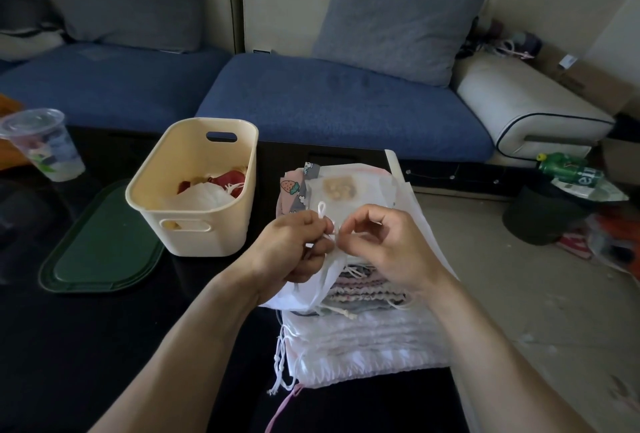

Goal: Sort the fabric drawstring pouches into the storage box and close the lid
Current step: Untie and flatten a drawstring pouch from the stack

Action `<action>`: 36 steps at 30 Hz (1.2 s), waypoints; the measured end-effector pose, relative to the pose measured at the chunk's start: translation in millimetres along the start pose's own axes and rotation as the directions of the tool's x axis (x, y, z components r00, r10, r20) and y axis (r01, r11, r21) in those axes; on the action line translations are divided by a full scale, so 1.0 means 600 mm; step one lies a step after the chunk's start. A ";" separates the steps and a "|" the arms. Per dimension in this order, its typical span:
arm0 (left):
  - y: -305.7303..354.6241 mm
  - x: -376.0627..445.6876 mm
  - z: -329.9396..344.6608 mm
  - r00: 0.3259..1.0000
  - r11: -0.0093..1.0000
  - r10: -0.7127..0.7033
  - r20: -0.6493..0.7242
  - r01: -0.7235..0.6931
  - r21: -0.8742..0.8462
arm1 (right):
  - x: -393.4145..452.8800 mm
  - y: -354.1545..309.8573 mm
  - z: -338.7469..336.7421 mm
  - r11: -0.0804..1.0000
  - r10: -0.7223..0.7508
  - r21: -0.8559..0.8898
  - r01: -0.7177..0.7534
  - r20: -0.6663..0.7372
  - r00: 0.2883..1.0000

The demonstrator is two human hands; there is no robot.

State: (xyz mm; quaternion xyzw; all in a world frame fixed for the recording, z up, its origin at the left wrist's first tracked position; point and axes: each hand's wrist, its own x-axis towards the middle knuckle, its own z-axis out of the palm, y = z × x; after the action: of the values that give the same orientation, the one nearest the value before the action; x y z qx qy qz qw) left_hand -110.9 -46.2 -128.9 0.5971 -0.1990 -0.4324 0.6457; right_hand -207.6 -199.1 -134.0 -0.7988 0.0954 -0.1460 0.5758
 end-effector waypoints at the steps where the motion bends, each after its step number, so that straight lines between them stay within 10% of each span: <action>1: -0.001 0.000 0.000 1.000 1.000 0.019 -0.003 -0.019 0.013 | -0.002 0.002 0.000 0.998 -0.006 -0.058 0.006 0.009 1.000; 15: -0.009 -0.009 0.005 0.981 0.833 0.196 -0.005 -0.164 0.528 | -0.007 0.012 0.005 0.921 -0.115 -0.375 0.108 0.004 0.993; 30: -0.024 0.004 0.008 0.856 0.731 0.466 -0.222 -0.231 0.642 | -0.002 0.002 0.018 0.987 0.121 -0.088 -0.132 -0.125 0.985; 36: -0.019 0.002 0.003 0.907 0.815 0.387 -0.167 -0.251 0.522 | -0.002 -0.002 0.015 0.981 0.161 -0.089 -0.173 -0.125 0.979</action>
State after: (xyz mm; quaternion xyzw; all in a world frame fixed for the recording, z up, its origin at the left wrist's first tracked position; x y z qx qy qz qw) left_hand -115.4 -47.3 -139.6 0.7506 -0.3114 -0.1683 0.5579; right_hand -205.5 -190.3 -135.9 -0.8056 0.2032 -0.1388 0.5390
